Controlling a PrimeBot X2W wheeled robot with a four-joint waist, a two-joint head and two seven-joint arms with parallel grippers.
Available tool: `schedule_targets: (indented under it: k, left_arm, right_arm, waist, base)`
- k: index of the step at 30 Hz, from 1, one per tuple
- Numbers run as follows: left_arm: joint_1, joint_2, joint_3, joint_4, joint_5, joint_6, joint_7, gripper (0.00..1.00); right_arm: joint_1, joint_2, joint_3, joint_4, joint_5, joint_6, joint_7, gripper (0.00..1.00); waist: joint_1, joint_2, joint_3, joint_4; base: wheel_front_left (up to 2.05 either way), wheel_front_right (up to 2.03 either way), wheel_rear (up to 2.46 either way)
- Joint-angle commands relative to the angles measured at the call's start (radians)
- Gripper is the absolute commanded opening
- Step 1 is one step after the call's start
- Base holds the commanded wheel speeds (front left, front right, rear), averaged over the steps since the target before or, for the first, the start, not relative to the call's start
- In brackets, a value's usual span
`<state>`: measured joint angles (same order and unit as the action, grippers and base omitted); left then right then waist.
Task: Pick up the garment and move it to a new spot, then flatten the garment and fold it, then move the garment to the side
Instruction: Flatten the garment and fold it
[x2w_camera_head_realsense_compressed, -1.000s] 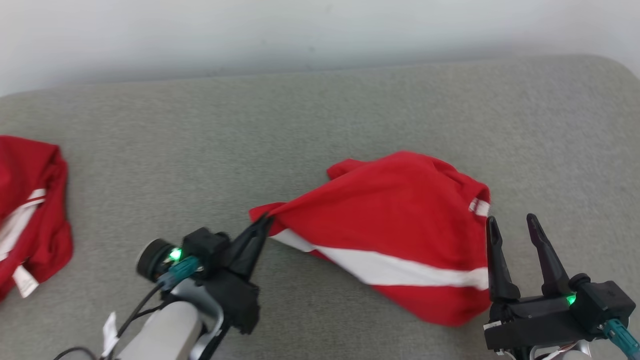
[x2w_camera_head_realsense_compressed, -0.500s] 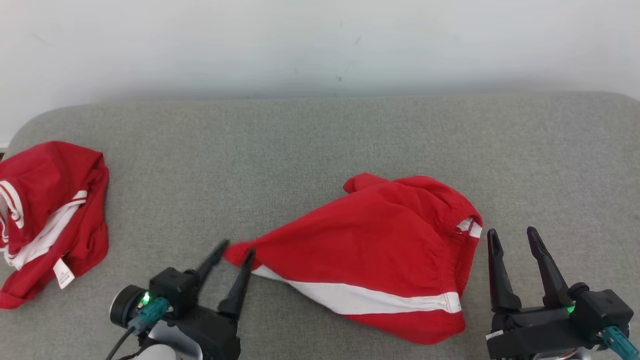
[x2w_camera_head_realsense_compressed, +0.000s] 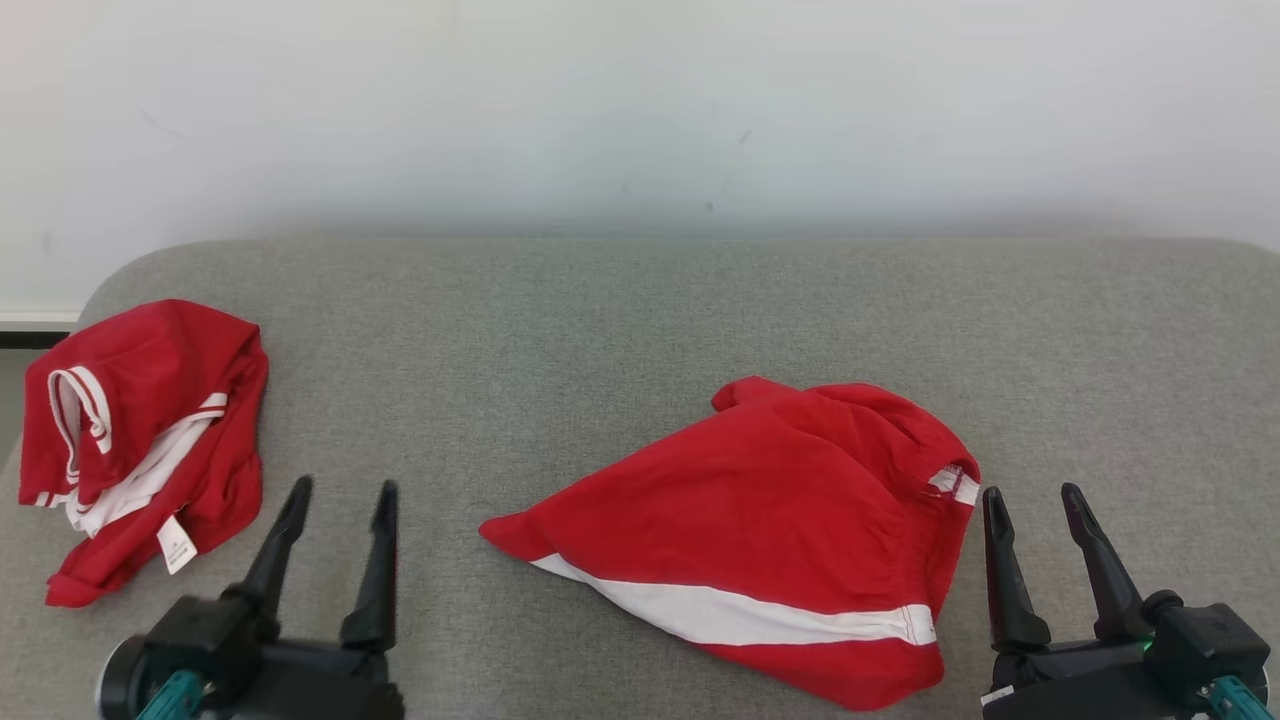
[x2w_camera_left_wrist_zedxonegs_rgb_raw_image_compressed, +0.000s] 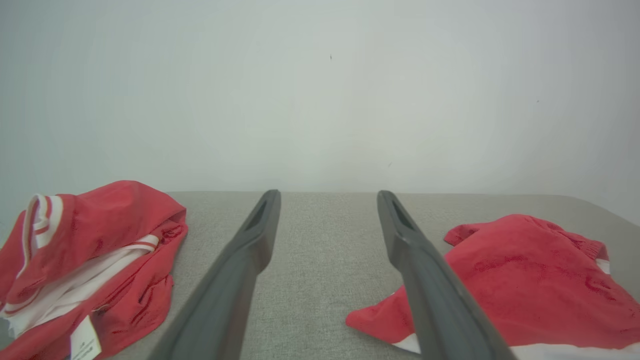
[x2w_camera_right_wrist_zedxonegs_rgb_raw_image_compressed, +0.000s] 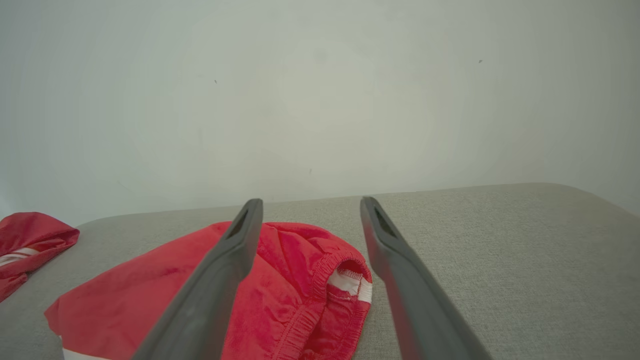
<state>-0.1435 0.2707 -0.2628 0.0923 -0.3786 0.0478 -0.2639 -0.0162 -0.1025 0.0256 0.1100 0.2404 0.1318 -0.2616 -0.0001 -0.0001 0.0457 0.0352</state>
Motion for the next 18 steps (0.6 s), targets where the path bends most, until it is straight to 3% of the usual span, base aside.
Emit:
schedule_targets:
  k: [1, 9, 18]
  left_arm:
    - [0.031, -0.006, 0.028, -0.013, 0.011, 0.003, 0.0, 1.0]
    - [0.134, -0.046, 0.148, -0.029, 0.081, -0.024, -0.001, 1.0]
    - [0.144, -0.095, 0.234, -0.035, 0.127, -0.066, -0.001, 1.0]
  right_arm:
    - [0.013, -0.008, 0.0, 0.001, 0.0, -0.002, -0.005, 1.0]
    - [0.023, -0.022, 0.001, 0.038, -0.004, -0.002, 0.0, 1.0]
    - [0.033, -0.05, 0.042, 0.076, -0.007, -0.002, 0.054, 1.0]
  waist:
    - [0.0001, 0.0001, -0.007, 0.007]
    - [0.0001, 0.0001, -0.004, 0.02]
    - [0.0001, 0.0001, 0.005, 0.024]
  base:
    - [0.0, 0.0, 0.0]
    - [0.0, 0.0, 0.0]
    - [0.0, 0.0, 0.0]
